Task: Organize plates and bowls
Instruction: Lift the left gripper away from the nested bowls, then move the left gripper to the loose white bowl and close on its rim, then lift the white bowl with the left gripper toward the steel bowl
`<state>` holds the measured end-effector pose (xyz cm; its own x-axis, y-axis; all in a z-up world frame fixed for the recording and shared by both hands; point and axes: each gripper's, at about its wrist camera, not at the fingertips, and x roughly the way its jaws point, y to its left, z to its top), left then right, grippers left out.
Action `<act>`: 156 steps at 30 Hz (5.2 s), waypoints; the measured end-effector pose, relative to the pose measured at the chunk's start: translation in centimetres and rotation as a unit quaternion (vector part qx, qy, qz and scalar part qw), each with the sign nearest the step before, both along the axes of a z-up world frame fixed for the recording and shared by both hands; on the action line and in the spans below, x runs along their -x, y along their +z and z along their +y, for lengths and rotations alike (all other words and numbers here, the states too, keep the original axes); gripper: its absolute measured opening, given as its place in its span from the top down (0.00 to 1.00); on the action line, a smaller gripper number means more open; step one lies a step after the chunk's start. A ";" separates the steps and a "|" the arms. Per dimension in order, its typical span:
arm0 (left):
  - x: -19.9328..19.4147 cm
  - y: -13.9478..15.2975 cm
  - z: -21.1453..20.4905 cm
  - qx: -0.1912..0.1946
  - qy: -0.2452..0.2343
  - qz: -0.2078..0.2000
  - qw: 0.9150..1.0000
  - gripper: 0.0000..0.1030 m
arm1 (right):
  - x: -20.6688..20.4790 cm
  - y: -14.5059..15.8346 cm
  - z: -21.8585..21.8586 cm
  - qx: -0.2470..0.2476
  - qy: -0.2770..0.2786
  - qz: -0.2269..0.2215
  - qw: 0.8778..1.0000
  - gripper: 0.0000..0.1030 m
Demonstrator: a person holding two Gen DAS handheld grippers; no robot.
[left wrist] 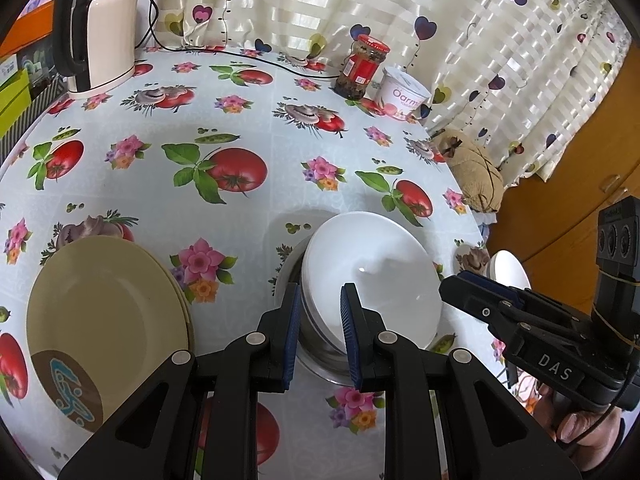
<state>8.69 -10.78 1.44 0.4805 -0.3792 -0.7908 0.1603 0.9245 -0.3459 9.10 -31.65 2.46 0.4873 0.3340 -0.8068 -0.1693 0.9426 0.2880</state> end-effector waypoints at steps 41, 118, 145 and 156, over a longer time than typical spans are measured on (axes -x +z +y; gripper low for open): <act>0.5 3.1 -5.1 -0.002 -0.054 -0.040 0.998 0.79 | 2.7 3.3 -8.0 -0.009 -0.077 -0.054 0.996 0.59; -1.0 -2.0 -21.1 0.008 -0.208 0.033 0.977 0.81 | 5.5 -3.0 -20.7 -0.031 -0.218 0.006 0.975 0.86; -0.3 1.4 -17.6 0.019 -0.176 -0.003 0.984 0.81 | 4.8 0.7 -17.0 -0.017 -0.188 -0.028 0.982 0.86; 0.0 3.1 -15.5 0.027 -0.160 -0.021 0.987 0.81 | 4.8 2.7 -14.7 -0.010 -0.171 -0.047 0.984 0.86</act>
<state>8.66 -26.27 4.52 0.3617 -0.5575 -0.7473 0.4563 0.8048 -0.3795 4.26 -46.32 5.16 0.6464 0.1525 -0.7476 0.1294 0.9437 0.3044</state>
